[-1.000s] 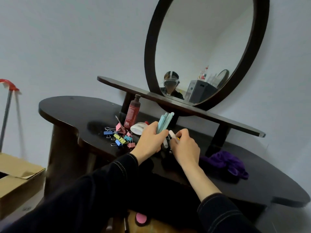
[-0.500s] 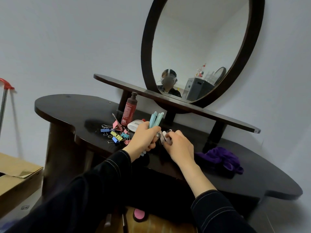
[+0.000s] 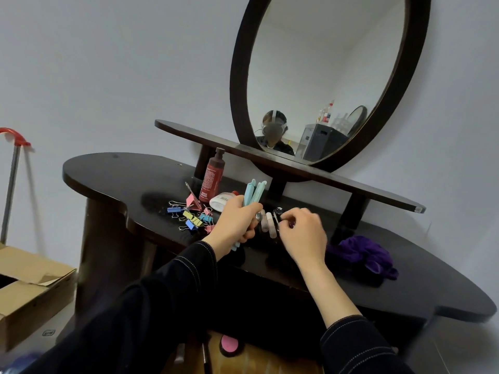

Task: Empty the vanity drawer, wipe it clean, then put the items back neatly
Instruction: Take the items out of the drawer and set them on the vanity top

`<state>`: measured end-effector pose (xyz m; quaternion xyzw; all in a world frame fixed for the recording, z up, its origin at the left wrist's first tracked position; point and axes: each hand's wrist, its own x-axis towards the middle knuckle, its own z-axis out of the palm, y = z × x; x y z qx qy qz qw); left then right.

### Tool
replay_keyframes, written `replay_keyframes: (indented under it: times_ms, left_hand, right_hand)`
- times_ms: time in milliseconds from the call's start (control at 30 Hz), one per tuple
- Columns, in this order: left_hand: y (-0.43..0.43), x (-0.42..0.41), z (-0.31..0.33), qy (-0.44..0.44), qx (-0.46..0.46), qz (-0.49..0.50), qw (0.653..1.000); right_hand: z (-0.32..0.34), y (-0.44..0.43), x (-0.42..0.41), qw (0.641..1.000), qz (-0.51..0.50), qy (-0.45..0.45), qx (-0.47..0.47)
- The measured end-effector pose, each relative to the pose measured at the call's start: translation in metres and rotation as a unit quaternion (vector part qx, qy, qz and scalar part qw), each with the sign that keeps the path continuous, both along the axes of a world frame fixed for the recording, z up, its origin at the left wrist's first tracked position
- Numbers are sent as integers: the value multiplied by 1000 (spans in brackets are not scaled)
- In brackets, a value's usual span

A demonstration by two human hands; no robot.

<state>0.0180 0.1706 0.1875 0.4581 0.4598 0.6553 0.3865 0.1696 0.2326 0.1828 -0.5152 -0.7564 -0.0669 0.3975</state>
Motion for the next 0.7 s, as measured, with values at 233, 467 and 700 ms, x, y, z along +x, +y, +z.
replay_keyframes:
  times_ms: [233, 467, 700]
  left_hand:
    - [-1, 0, -1, 1, -6, -26, 1000]
    - [-5, 4, 3, 3, -7, -78, 997]
    - [-10, 5, 9, 30, 74, -6, 997]
  right_hand:
    - [-2, 16, 28, 959, -61, 206, -185]
    - [2, 7, 25, 955, -30, 262, -137]
    - [2, -31, 0, 915, 302, 181, -196]
